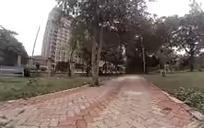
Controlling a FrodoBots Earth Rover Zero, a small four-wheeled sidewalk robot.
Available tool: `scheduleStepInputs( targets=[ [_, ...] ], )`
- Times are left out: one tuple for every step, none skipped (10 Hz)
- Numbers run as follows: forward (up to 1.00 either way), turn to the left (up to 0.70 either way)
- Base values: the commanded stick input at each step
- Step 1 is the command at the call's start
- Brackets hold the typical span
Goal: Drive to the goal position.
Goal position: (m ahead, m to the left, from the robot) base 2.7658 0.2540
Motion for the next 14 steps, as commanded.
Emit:
scheduleStepInputs(
  targets=[
    [0.7,0.0],
    [0.7,0.0],
    [0.7,0.0],
    [0.7,0.0],
    [0.7,0.0],
    [0.7,0.0],
    [0.7,0.0],
    [0.7,0.0],
    [0.7,0.0],
    [0.7,0.0],
    [0.7,0.0],
    [0.7,0.0],
    [0.7,0.0],
    [0.7,-0.01]
  ],
)
